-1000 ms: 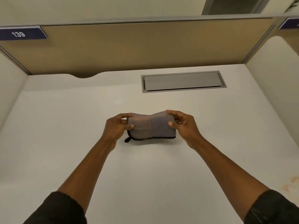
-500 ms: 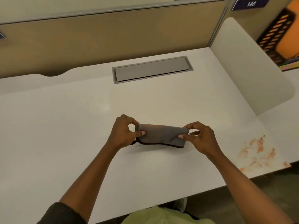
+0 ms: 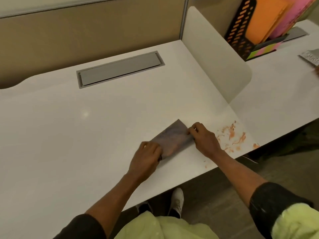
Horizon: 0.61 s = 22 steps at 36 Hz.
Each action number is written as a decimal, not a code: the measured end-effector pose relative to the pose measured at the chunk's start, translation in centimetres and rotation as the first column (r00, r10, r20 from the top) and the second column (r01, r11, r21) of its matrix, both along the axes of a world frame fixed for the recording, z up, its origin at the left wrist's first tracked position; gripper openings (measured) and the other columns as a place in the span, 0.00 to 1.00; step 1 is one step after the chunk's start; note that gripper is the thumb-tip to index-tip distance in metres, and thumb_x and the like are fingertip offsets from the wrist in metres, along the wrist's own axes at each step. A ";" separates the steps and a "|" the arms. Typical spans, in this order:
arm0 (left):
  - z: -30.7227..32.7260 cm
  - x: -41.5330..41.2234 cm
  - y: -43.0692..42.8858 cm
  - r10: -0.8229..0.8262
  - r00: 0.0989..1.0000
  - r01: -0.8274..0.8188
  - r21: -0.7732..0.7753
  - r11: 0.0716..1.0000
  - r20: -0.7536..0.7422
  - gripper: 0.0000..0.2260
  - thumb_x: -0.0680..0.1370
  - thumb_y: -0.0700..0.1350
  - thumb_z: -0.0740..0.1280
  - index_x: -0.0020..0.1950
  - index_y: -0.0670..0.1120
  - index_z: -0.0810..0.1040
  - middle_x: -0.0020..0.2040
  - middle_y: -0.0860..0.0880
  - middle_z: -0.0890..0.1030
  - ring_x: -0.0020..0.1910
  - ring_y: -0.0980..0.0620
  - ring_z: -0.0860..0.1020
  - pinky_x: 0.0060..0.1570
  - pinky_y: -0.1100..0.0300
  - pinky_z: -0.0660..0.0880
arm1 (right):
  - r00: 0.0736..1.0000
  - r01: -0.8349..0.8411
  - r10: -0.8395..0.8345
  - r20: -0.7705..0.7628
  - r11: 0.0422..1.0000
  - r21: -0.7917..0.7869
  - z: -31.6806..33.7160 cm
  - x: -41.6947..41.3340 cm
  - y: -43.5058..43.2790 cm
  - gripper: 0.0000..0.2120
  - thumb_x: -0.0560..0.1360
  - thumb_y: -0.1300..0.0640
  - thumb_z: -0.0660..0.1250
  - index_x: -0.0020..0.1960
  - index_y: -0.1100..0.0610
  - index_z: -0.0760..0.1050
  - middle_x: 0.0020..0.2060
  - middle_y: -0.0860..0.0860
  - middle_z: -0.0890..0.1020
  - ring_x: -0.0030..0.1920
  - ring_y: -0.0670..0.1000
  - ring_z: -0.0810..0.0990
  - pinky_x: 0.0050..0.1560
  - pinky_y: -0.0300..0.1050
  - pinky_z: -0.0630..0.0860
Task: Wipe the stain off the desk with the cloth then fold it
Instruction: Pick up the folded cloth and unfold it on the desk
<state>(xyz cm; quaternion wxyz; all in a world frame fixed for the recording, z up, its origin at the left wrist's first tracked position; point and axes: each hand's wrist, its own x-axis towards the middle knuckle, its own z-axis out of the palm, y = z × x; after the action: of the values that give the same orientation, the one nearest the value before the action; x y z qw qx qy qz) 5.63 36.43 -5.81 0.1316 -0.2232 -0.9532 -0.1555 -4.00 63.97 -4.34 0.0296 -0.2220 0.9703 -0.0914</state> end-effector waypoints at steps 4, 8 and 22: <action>-2.7 3.2 3.0 -0.090 0.993 0.096 -0.092 0.991 0.071 0.18 0.72 0.41 0.82 0.60 0.44 0.83 0.61 0.44 0.82 0.58 0.44 0.79 0.58 0.50 0.77 | 1.000 0.017 -0.017 0.007 1.000 0.002 0.3 0.4 1.6 0.27 0.66 0.76 0.66 0.58 0.52 0.80 0.59 0.54 0.74 0.53 0.56 0.76 0.34 0.42 0.65; -2.3 4.9 6.1 -0.115 0.989 0.126 -0.108 0.986 0.096 0.24 0.68 0.52 0.86 0.59 0.45 0.85 0.58 0.45 0.84 0.56 0.46 0.81 0.53 0.53 0.81 | 0.984 0.179 -0.179 0.010 0.979 -0.093 1.4 1.7 1.4 0.24 0.70 0.75 0.69 0.61 0.57 0.84 0.60 0.58 0.79 0.59 0.60 0.78 0.38 0.46 0.73; -0.8 1.9 1.8 0.465 0.834 -0.531 0.203 0.823 0.298 0.05 0.86 0.48 0.67 0.52 0.48 0.77 0.48 0.53 0.78 0.49 0.48 0.77 0.43 0.53 0.72 | 0.933 0.327 -0.293 0.209 0.933 -0.151 -1.9 9.4 -6.4 0.44 0.79 0.26 0.54 0.85 0.52 0.50 0.83 0.60 0.56 0.81 0.62 0.58 0.76 0.58 0.68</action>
<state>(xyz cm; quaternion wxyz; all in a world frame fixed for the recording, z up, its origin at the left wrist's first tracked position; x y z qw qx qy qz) 7.49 38.23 -6.62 0.0839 0.0761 -0.9554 -0.2726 5.44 57.62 -6.19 0.0834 -0.0579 0.9737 -0.2038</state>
